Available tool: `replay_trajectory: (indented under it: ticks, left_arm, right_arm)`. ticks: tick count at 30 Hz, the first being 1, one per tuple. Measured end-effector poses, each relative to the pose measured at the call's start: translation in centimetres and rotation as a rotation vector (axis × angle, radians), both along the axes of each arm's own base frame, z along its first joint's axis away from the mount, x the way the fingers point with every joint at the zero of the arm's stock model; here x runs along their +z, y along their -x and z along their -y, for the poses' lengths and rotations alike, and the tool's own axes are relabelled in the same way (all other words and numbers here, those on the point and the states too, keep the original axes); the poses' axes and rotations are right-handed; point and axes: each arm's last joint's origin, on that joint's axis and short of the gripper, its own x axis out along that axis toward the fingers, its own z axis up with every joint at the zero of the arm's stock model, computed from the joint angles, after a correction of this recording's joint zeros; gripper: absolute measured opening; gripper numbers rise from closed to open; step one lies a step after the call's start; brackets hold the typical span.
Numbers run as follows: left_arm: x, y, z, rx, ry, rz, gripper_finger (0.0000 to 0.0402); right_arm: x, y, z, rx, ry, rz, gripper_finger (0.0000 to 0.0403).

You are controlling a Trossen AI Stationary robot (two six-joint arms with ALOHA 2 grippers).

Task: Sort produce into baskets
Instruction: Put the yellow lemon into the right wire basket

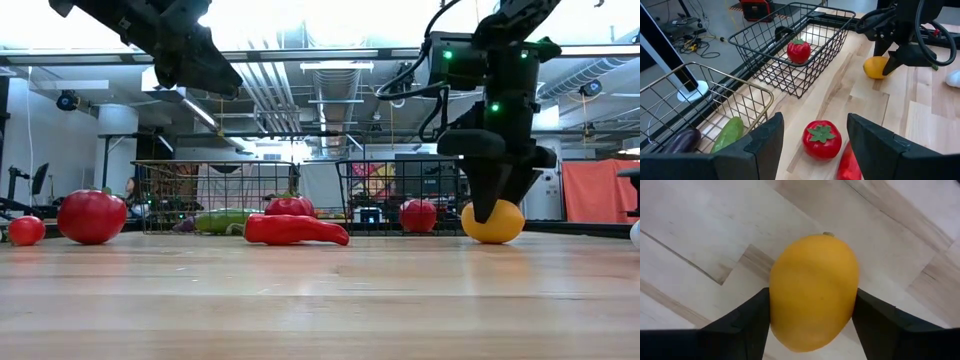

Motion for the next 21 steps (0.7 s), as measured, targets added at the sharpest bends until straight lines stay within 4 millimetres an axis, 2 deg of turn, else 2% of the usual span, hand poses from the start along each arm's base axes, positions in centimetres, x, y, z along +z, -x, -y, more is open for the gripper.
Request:
replay_trajectory:
  ticks: [5, 8, 12, 17, 21]
  left_arm:
    - [0.0, 0.0, 0.0, 0.006, 0.013, 0.008, 0.0201]
    - [0.0, 0.0, 0.0, 0.007, 0.015, 0.009, 0.0201]
    - [0.0, -0.3, 0.0, 0.007, 0.016, 0.025, 0.0201]
    - [-0.5, -0.8, 0.0, 0.006, 0.015, 0.008, 0.0201]
    - [-0.8, -1.1, 0.1, 0.005, 0.017, -0.006, 0.0201]
  right_arm:
    - [1.5, -0.4, -0.1, 0.014, -0.043, 0.061, 0.0239]
    - [3.7, -1.7, -0.2, 0.058, -0.033, 0.146, 0.0238]
    - [7.8, -4.0, 0.0, 0.142, 0.017, 0.277, 0.0238]
    - [12.5, -6.3, 1.7, 0.199, 0.127, 0.373, 0.024]
    - [15.2, -7.4, 3.9, 0.212, 0.184, 0.348, 0.0241]
